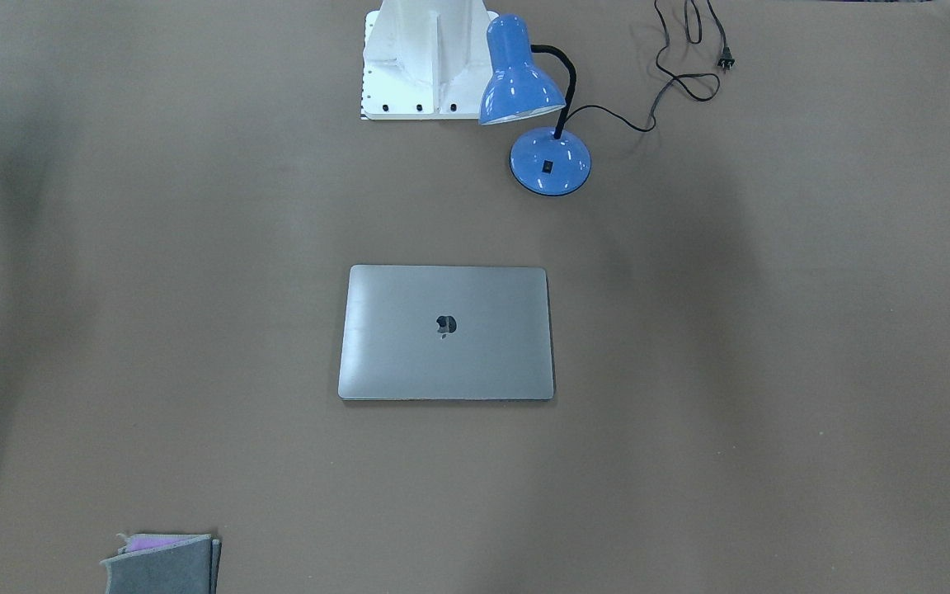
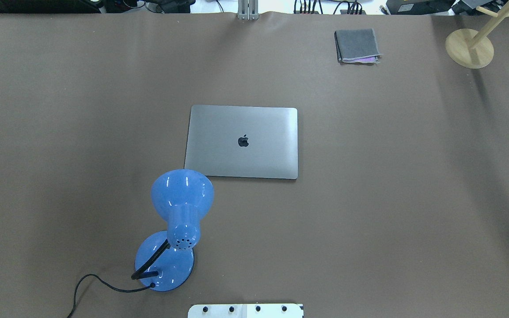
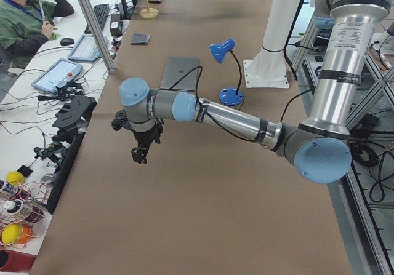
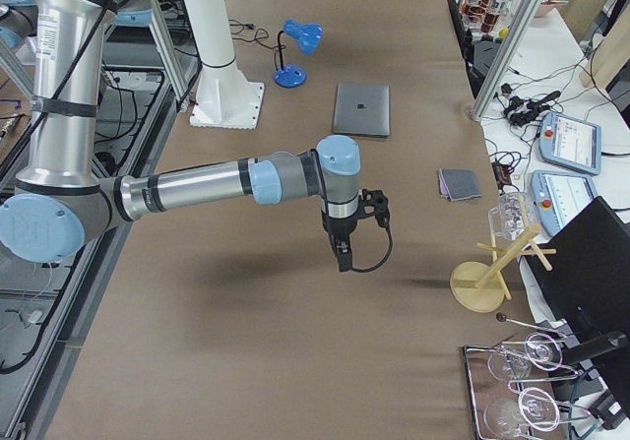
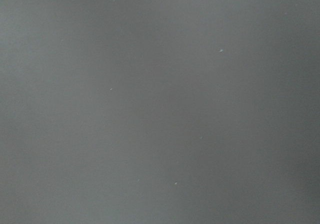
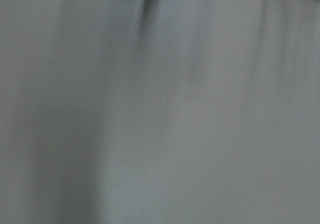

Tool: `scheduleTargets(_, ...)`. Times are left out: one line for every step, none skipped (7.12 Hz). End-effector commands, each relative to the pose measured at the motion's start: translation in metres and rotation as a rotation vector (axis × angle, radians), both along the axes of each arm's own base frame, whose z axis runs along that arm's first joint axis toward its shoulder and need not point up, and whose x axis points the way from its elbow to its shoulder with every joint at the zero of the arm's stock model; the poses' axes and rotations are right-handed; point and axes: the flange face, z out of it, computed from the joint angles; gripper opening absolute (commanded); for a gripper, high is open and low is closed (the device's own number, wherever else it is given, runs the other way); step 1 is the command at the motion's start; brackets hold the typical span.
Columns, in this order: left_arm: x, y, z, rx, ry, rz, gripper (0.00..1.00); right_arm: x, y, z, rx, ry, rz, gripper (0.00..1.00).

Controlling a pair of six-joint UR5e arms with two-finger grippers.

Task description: Close laptop

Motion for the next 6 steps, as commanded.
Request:
scheduleTargets(-0.028, 0.053, 0.061, -0.067, 0.003, -0.015, 0.98, 0.03, 0.057, 0.055, -0.098, 0.001, 0.019, 1.0)
scheduleTargets(-0.037, 0.064, 0.074, -0.098, 0.007, -0.047, 0.98, 0.03, 0.059, 0.06, -0.11, 0.002, 0.021, 1.0)
scheduleTargets(-0.04, 0.061, 0.073, -0.099, 0.004, -0.051, 0.98, 0.03, 0.058, 0.069, -0.126, 0.001, 0.022, 1.0)
scheduleTargets(-0.041, 0.065, 0.075, -0.102, -0.003, -0.051, 0.98, 0.03, 0.054, 0.071, -0.13, -0.002, 0.024, 1.0)
scheduleTargets(-0.041, 0.065, 0.07, -0.091, -0.003, -0.051, 0.98, 0.029, 0.049, 0.068, -0.125, -0.006, 0.024, 1.0)
scheduleTargets(-0.04, 0.075, 0.061, -0.072, -0.003, -0.051, 0.98, 0.027, 0.034, 0.054, -0.094, -0.016, 0.024, 1.0)
